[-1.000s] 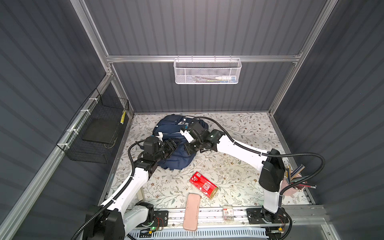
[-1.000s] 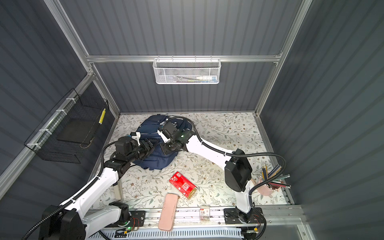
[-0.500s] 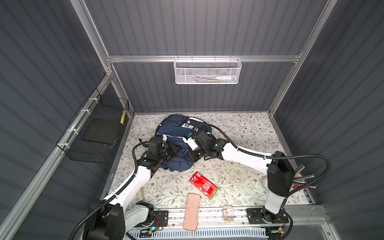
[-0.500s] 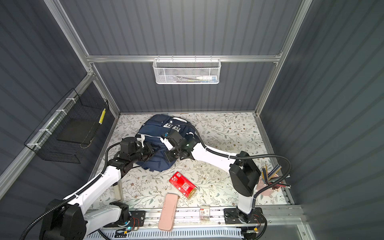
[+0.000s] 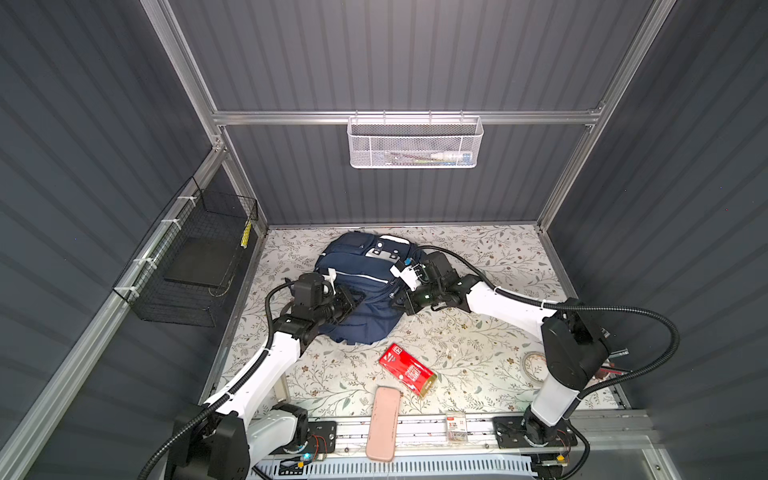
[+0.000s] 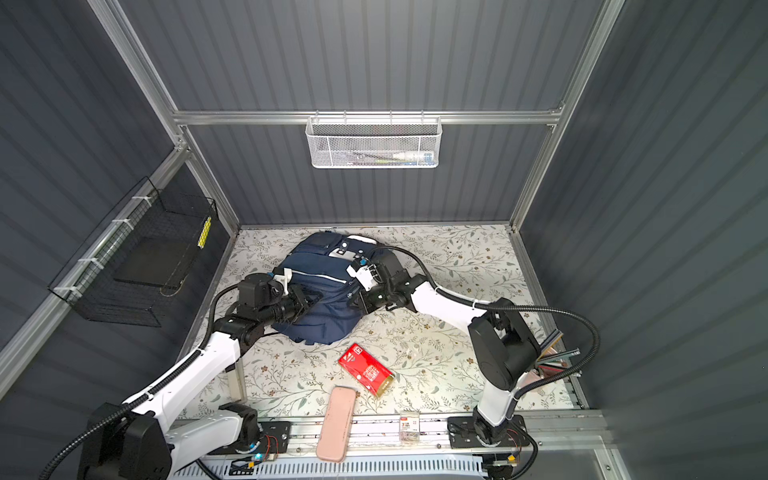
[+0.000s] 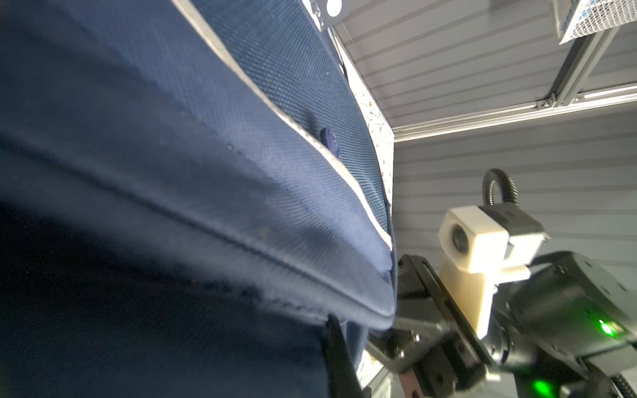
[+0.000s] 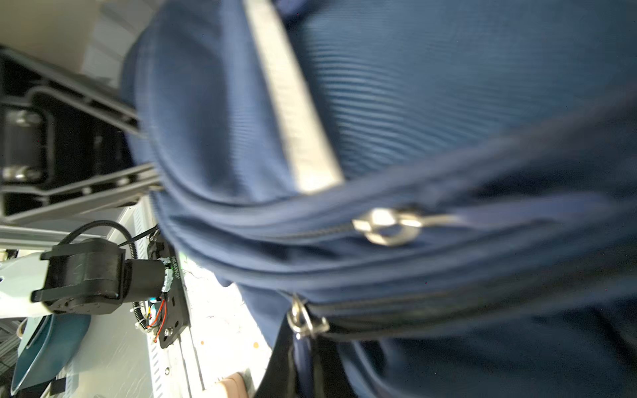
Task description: Pack the student bag
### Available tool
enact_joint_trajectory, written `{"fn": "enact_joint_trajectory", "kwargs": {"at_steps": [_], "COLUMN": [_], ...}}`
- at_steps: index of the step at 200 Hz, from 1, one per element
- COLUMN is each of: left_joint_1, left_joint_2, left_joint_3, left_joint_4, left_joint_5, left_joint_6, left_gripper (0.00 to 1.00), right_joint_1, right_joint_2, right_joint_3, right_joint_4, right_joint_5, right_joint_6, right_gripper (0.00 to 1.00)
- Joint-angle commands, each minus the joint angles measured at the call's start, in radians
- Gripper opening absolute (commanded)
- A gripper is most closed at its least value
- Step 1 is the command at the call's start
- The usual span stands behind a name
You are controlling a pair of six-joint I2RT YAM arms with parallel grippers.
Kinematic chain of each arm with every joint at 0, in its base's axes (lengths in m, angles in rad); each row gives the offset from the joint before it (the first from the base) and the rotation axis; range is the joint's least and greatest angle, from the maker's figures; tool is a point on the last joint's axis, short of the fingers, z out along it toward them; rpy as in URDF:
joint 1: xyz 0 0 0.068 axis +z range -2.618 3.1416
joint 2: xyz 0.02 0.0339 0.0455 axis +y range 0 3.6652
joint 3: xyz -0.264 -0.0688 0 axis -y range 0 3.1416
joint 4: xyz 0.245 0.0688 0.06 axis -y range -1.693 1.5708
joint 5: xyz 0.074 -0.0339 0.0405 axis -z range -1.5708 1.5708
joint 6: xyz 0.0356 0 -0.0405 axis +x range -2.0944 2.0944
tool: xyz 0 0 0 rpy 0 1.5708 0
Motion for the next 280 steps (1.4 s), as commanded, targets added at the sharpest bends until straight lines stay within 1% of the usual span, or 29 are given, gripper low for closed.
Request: {"fn": "enact_joint_trajectory", "kwargs": {"at_steps": [1, 10, 16, 28, 37, 50, 59, 83, 105, 122, 129, 146, 161, 168, 178, 189, 208, 222, 237, 246, 249, 267, 280], "left_joint_1": [0.056, 0.056, 0.058, 0.058, 0.059, 0.072, 0.083, 0.117, 0.137, 0.142, 0.144, 0.150, 0.150, 0.150, 0.150, 0.148, 0.148, 0.150, 0.150, 0.150, 0.150, 0.140, 0.124], "left_joint_2": [-0.066, -0.048, -0.040, -0.047, -0.060, -0.081, -0.094, -0.127, -0.142, -0.142, -0.143, -0.142, -0.140, -0.136, -0.122, -0.107, -0.075, -0.048, -0.013, 0.014, 0.024, 0.052, 0.027], "left_joint_3": [0.015, 0.003, 0.004, 0.021, 0.035, 0.054, 0.061, 0.056, 0.060, 0.072, 0.079, 0.090, 0.091, 0.087, 0.080, 0.063, 0.022, 0.039, 0.072, 0.091, 0.097, 0.085, 0.062], "left_joint_4": [-0.012, 0.027, 0.029, -0.009, -0.047, -0.091, -0.112, -0.148, -0.178, -0.191, -0.205, -0.226, -0.224, -0.217, -0.203, -0.167, -0.083, -0.098, -0.105, -0.102, -0.098, -0.019, -0.012], "left_joint_5": [0.001, 0.026, 0.035, 0.017, 0.007, 0.015, 0.031, 0.062, 0.064, 0.074, 0.074, 0.072, 0.081, 0.088, 0.099, 0.114, 0.122, 0.088, 0.048, 0.043, 0.050, 0.087, 0.077], "left_joint_6": [0.033, 0.019, 0.021, 0.050, 0.072, 0.094, 0.103, 0.110, 0.129, 0.140, 0.146, 0.160, 0.162, 0.161, 0.157, 0.144, 0.111, 0.141, 0.166, 0.170, 0.170, 0.108, 0.080], "left_gripper": [0.00, 0.00, 0.00, 0.00, 0.00, 0.00, 0.00, 0.00, 0.00, 0.00, 0.00, 0.00, 0.00, 0.00, 0.00, 0.00, 0.00, 0.00, 0.25, 0.44, 0.47, 0.49, 0.53], "right_joint_1": [-0.083, -0.023, 0.004, -0.005, -0.062, -0.169, -0.215, -0.250, -0.279, -0.304, -0.320, -0.359, -0.368, -0.368, -0.357, -0.315, -0.178, -0.065, 0.019, 0.052, 0.058, 0.089, 0.102], "right_joint_2": [-0.047, -0.062, -0.058, -0.033, -0.008, 0.044, 0.078, 0.146, 0.197, 0.220, 0.220, 0.192, 0.164, 0.151, 0.128, 0.091, 0.024, -0.036, -0.078, -0.075, -0.070, -0.019, 0.010], "right_joint_3": [-0.038, -0.024, 0.001, 0.032, 0.028, 0.016, 0.022, 0.039, 0.052, 0.059, 0.056, 0.024, 0.011, 0.015, 0.006, -0.017, -0.058, -0.098, -0.137, -0.133, -0.127, -0.069, -0.024], "right_joint_4": [-0.091, -0.106, -0.137, -0.177, -0.160, -0.114, -0.107, -0.088, -0.071, -0.075, -0.074, -0.045, -0.041, -0.054, -0.051, -0.044, -0.067, -0.085, -0.059, -0.051, -0.053, -0.069, -0.079], "right_joint_5": [0.335, 0.381, 0.443, 0.506, 0.481, 0.344, 0.317, 0.339, 0.355, 0.420, 0.443, 0.448, 0.480, 0.477, 0.449, 0.442, 0.479, 0.547, 0.551, 0.536, 0.533, 0.539, 0.545], "right_joint_6": [0.034, 0.018, 0.004, -0.019, -0.022, -0.009, -0.015, -0.044, -0.030, 0.001, 0.024, 0.075, 0.080, 0.076, 0.073, 0.072, 0.074, 0.101, 0.155, 0.178, 0.185, 0.195, 0.215], "right_gripper": [0.04, 0.03, 0.02, 0.00, 0.00, 0.00, 0.00, 0.00, 0.00, 0.00, 0.00, 0.00, 0.00, 0.00, 0.00, 0.00, 0.00, 0.00, 0.00, 0.00, 0.00, 0.00, 0.00]}}
